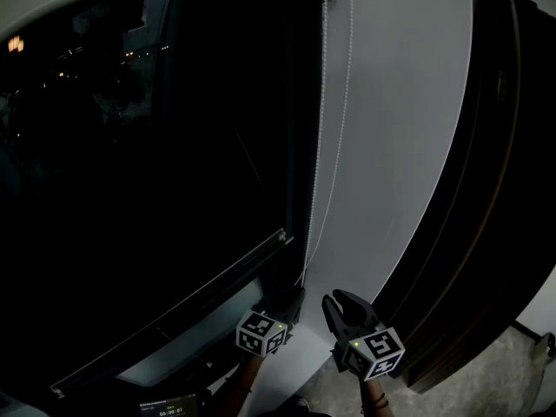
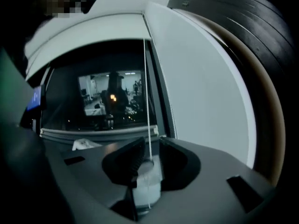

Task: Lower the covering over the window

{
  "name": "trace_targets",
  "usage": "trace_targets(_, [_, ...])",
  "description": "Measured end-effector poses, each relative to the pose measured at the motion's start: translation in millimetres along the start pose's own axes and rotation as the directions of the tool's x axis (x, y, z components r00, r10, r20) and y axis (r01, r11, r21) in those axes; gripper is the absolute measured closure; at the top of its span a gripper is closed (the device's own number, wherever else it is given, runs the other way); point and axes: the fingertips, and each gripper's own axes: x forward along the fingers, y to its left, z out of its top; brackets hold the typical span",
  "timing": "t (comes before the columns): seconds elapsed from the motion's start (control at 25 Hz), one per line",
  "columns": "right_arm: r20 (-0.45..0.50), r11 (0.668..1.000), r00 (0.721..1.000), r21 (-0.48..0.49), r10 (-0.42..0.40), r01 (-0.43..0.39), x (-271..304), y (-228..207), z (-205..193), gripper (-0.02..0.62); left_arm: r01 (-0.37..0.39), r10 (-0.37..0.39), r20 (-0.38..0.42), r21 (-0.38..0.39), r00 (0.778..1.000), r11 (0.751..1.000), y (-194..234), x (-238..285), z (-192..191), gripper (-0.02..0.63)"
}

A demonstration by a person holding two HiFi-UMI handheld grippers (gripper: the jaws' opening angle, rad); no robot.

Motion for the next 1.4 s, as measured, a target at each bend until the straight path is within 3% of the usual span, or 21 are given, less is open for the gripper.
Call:
trace_targets(0.08, [0.061,0.999,0.998,0.003,0.034,-0.034,5.4,5.6,43.5,0.512,-0.005,0.005,-0.054,-0.015,0.999,1.000,-2.5,0.7,-25.1,0.600])
trace_targets(0.16, [0.111,0.997,0.993,-0.066,0.042,-0.035,13.7,3.5,77.8,0.511,-0.007,0.004,-0.131,-0.025,0.991,1.000,-5.3,-0.2,-53.4,0.600])
trace_targets(0.32, [0.143,0.982,0.986,-0.183,0.082,-0.055,35.4,6.9,123.7,0.506,-0.010,-0.012,-0.316,-0.070,0.949,0.998,-15.3,-12.7,-126.0,0.601])
trace_targets(0.44, [0.155,0.972,0.978,-0.209,0.143,-0.109,49.8,24.6,147.0,0.503,-0.023,-0.021,-0.347,-0.123,0.938,0.992,-24.6,-25.6,-156.6,0.604])
trace_targets(0.6, [0.183,0.957,0.953,-0.203,0.243,-0.205,59.5,54.3,167.7,0.503,0.011,-0.052,-0.364,-0.115,0.930,0.993,-37.5,-25.1,-159.1,0.604])
trace_targets(0.72, [0.185,0.962,0.966,-0.240,0.180,-0.133,63.4,49.8,171.3,0.507,-0.004,-0.045,-0.340,-0.141,0.939,0.990,-35.2,-25.3,-156.2,0.604])
trace_targets(0.76, [0.191,0.964,0.968,-0.240,0.166,-0.118,63.7,47.8,171.3,0.554,-0.013,-0.038,-0.334,-0.150,0.942,0.989,-33.1,-26.5,-156.8,0.604])
trace_targets(0.92, [0.265,0.978,0.946,-0.143,0.185,-0.151,57.8,45.3,175.6,0.581,0.006,-0.058,-0.325,-0.159,0.944,0.987,-32.4,-30.8,-158.7,0.604])
trace_targets(1.08, [0.286,0.978,0.951,-0.197,0.118,-0.063,51.0,33.5,175.2,0.583,0.025,-0.058,-0.319,-0.105,0.946,0.994,-33.8,-38.3,-153.7,0.604])
trace_targets(1.28, [0.298,0.973,0.951,-0.232,0.086,-0.016,45.1,23.1,171.8,0.583,0.000,-0.021,-0.180,-0.113,0.983,0.994,-25.9,-38.4,-106.6,0.603])
trace_targets(1.4, [0.233,0.965,0.970,-0.262,0.063,0.001,52.2,18.2,145.2,0.583,0.017,-0.026,-0.090,-0.094,0.996,0.995,-24.2,-34.3,-67.1,0.600])
